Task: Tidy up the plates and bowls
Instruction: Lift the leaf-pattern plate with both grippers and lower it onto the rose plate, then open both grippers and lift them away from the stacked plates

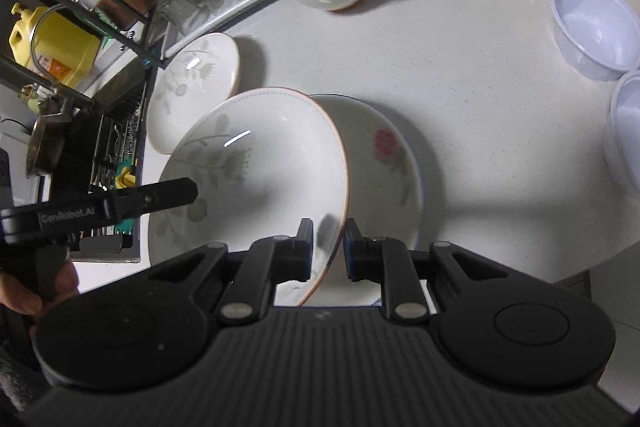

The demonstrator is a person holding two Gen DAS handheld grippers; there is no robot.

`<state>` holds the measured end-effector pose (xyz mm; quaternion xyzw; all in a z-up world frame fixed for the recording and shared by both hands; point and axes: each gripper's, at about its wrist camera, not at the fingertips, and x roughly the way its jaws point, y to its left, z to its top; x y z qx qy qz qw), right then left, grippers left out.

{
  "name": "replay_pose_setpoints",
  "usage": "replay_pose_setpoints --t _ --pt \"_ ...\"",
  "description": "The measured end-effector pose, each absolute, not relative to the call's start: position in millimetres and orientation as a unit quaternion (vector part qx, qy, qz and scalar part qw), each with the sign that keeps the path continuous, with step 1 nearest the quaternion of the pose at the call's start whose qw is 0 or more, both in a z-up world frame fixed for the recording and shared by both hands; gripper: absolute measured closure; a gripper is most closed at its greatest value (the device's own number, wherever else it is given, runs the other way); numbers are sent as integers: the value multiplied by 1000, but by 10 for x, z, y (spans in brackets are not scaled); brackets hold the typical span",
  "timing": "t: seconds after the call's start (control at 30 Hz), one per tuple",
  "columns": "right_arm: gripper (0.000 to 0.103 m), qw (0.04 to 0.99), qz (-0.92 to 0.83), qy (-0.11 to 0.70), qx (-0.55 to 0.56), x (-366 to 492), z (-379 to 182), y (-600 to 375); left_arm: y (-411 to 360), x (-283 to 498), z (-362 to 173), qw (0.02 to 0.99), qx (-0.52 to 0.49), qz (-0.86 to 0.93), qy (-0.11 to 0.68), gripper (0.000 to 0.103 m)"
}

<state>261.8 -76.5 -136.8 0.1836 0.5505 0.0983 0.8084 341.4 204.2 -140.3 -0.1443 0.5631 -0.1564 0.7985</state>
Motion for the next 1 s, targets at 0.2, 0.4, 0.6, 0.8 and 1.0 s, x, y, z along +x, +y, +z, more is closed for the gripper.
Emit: replay_pose_setpoints --t 0.2,0.4,0.6,0.8,1.0 --pt "84 804 106 555 186 2662 -1581 -901 1854 3431 -1552 802 -127 -134 569 40" --pt "84 800 106 563 177 2677 -1750 -911 1844 3460 -1694 791 -136 -127 583 40" --pt "84 808 98 557 169 2715 -1810 -899 1764 3518 -1757 790 -117 -126 589 40" --pt "84 819 78 545 161 2759 -1812 -867 1665 3541 -1751 794 -80 -130 589 40" --pt "85 825 61 537 162 2769 -1829 -845 1610 3556 -1732 794 -58 -128 591 39"
